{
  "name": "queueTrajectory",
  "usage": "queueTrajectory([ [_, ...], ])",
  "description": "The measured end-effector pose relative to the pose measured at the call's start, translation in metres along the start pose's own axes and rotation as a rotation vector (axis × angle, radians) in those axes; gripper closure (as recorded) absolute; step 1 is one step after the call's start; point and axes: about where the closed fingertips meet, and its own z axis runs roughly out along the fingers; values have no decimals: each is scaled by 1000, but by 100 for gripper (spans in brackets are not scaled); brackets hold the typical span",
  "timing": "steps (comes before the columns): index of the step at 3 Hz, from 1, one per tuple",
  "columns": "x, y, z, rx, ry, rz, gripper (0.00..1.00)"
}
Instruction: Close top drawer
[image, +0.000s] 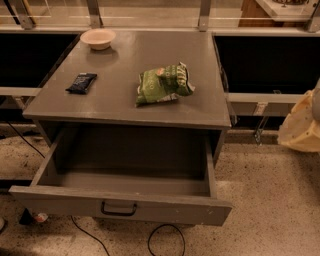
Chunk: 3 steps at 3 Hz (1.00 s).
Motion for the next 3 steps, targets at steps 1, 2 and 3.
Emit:
queueTrajectory([
  [1,11,25,15,-57,43,-13,100],
  [2,15,41,27,-99,64,-25,100],
  [3,21,46,47,-176,93,-28,100],
])
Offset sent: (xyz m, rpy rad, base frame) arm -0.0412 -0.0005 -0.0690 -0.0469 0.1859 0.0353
